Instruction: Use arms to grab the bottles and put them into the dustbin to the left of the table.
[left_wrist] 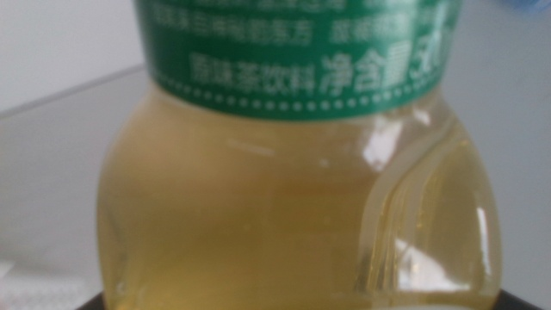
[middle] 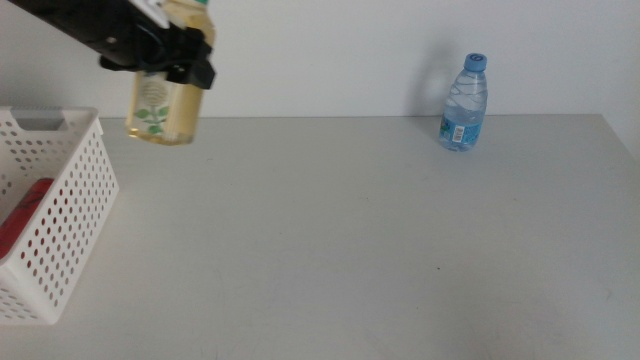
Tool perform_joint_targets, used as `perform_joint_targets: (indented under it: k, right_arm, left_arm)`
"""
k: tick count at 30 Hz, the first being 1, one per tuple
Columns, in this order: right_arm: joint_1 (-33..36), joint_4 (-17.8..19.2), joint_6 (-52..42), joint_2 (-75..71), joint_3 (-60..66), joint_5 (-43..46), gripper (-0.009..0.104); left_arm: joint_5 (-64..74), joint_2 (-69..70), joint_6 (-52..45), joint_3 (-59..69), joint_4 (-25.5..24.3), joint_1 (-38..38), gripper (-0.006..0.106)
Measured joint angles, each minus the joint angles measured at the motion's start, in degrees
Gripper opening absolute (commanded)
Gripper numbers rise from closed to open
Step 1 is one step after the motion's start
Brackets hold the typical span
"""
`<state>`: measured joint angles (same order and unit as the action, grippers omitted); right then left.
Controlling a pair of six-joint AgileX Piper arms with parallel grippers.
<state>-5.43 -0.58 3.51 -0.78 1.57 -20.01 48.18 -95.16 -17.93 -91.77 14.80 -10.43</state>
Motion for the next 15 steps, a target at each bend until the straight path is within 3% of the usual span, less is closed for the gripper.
perform_joint_targets:
  k: [9, 15]
  right_arm:
    - [0.00, 0.00, 0.00, 0.00, 0.00, 0.00, 0.094]
    - [0.00, 0.00, 0.00, 0.00, 0.00, 0.00, 0.094]
  left_arm:
    - [21.81, -0.01, -6.21, -9.70, -0.17, 21.79, -0.002]
    - [25.31, -1.36, -9.83, -9.94, -0.35, 28.32, -0.002]
